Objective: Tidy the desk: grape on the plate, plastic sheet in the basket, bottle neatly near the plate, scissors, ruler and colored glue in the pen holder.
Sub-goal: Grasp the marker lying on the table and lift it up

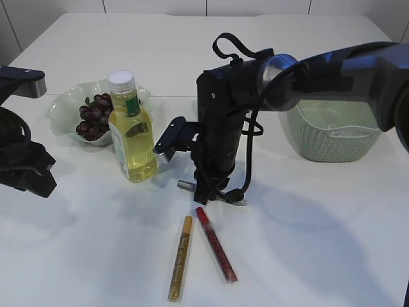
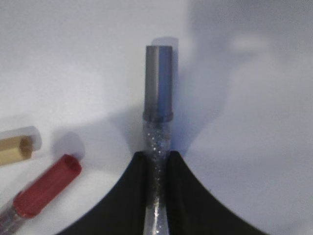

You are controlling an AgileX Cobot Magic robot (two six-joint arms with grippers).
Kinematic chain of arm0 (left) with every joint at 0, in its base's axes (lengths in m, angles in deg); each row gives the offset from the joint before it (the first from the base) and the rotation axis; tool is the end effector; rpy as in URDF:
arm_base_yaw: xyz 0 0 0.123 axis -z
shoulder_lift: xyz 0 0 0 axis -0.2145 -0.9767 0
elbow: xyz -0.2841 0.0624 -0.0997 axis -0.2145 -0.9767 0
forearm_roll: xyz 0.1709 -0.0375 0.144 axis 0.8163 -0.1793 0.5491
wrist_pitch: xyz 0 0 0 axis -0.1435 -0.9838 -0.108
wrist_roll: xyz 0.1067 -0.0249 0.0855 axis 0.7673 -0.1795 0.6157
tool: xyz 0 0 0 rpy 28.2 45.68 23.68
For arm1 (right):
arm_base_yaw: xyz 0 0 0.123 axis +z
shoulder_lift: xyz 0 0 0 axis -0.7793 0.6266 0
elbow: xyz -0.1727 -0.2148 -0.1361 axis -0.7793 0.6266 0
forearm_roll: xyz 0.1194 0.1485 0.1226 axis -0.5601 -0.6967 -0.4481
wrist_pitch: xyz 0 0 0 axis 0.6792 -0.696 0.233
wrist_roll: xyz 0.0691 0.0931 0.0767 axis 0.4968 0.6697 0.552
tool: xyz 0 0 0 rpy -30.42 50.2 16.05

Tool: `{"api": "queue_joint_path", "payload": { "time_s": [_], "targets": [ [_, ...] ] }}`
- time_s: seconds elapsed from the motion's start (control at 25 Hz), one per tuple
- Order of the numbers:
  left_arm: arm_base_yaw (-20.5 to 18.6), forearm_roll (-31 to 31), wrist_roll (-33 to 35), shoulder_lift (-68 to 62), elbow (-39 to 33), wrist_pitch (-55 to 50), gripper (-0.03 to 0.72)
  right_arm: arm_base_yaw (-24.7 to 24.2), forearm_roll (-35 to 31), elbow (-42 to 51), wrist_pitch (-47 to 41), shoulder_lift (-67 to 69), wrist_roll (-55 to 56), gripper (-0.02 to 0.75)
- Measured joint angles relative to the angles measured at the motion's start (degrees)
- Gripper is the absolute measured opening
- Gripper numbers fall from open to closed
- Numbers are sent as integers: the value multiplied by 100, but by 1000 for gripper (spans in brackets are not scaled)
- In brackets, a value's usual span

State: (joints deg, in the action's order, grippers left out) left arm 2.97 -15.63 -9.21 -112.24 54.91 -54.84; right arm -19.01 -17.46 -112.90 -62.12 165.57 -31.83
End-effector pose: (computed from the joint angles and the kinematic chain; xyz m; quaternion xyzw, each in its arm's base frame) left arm 0.2581 -0.0866 0.2277 0.1602 0.9755 -0.0698 0.1334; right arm 0.3934 0.2531 0.1091 -0.5679 0.8192 0.0135 0.0791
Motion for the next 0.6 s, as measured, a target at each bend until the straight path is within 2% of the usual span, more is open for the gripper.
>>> {"api": "queue_joint_path", "payload": {
  "time_s": [0.24,0.6],
  "targets": [
    [0,0,0,0,0,9,298,-63,-107,0,0,0,0,100],
    [0,0,0,0,0,9,298,-684,-1375,0,-386,-299,-28,99]
  ]
}}
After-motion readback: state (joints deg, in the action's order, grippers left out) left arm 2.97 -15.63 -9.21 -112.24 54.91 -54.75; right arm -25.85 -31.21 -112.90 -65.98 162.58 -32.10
